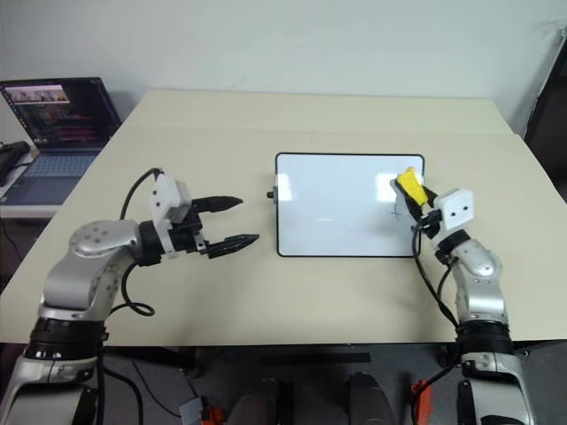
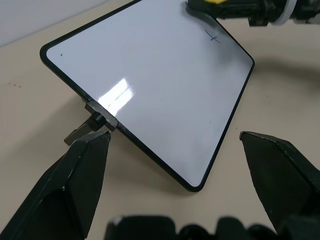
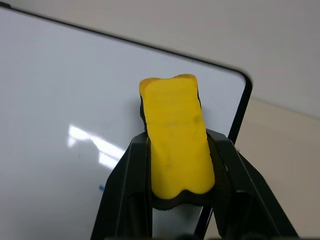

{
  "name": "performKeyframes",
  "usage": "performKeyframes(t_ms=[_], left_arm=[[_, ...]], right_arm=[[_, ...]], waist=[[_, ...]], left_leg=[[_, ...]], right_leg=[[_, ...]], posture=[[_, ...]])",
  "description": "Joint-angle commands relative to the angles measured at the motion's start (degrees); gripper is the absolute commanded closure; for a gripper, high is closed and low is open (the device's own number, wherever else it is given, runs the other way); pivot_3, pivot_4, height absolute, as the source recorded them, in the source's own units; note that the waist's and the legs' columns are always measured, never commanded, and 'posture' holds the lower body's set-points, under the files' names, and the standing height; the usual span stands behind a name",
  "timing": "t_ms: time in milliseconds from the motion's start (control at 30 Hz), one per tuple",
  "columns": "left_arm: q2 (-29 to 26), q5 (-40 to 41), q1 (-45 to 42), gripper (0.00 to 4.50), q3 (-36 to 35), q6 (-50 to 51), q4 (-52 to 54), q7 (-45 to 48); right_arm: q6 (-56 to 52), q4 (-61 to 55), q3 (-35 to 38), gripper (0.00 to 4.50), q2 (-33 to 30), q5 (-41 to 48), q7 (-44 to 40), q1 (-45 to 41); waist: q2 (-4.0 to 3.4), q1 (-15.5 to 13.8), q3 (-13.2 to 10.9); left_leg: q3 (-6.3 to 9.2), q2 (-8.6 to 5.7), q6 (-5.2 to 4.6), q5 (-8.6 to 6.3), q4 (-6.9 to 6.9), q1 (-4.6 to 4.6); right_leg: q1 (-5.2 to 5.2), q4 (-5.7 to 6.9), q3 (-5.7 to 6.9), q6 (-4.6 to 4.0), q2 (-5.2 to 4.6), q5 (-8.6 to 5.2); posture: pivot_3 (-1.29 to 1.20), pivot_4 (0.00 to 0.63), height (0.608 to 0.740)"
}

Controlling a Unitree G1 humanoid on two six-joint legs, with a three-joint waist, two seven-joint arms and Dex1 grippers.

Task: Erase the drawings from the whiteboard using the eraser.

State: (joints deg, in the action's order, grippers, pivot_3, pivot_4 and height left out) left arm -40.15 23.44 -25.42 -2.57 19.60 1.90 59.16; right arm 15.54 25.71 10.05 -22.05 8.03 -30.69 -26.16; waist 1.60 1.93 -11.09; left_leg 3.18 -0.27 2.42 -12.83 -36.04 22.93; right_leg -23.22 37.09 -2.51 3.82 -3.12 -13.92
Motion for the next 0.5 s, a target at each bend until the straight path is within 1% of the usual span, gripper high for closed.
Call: performKeyframes(t_ms=[33,300,367,400,500], left_arm=[[-0.35,0.38,-0.48,0.0,-1.14,-0.25,1.86,-0.35],[-0.59,1.02,0.1,0.0,-2.11,0.2,2.77,-1.32],[-0.66,1.1,0.12,0.0,-2.13,0.27,2.9,-1.49],[-0.74,1.13,0.16,0.0,-2.2,0.28,2.94,-1.54],[-0.9,1.19,0.23,0.0,-2.4,0.38,3.06,-1.6]], right_arm=[[3.43,4.84,-0.19,3.41,-0.11,-0.89,0.89,-1.78],[10.51,18.11,-4.45,3.41,0.1,-4.85,0.37,-2.26],[11.34,19.56,-5.51,3.41,0.44,-5.34,-0.33,-2.13],[11.48,19.47,-6.18,3.41,0.8,-5.36,-1.02,-1.86],[11.56,18.49,-7.75,3.41,1.92,-4.97,-2.29,-1.05]], waist=[[0.01,0.03,0.01],[0.1,0.27,0.11],[0.15,0.46,0.13],[0.19,0.56,0.16],[0.29,1.26,0.22]], left_leg=[[0.0,0.0,0.0,0.0,-0.01,-0.02],[-0.01,0.02,-0.01,0.02,-0.05,-0.28],[0.02,0.04,-0.01,0.02,-0.03,-0.72],[0.01,0.04,-0.01,0.01,0.01,-1.07],[0.02,0.07,-0.02,0.02,-0.02,-1.37]], right_leg=[[0.02,0.0,-0.01,0.0,0.0,0.0],[0.26,0.07,-0.01,-0.02,0.02,0.05],[0.74,-0.04,0.01,-0.02,0.03,0.04],[1.09,-0.13,0.02,-0.03,0.03,0.02],[1.38,-0.11,0.0,-0.12,0.03,-0.3]], posture=[[0.0,0.15,0.74],[0.0,0.15,0.74],[0.0,0.15,0.74],[0.0,0.15,0.74],[0.0,0.15,0.74]])
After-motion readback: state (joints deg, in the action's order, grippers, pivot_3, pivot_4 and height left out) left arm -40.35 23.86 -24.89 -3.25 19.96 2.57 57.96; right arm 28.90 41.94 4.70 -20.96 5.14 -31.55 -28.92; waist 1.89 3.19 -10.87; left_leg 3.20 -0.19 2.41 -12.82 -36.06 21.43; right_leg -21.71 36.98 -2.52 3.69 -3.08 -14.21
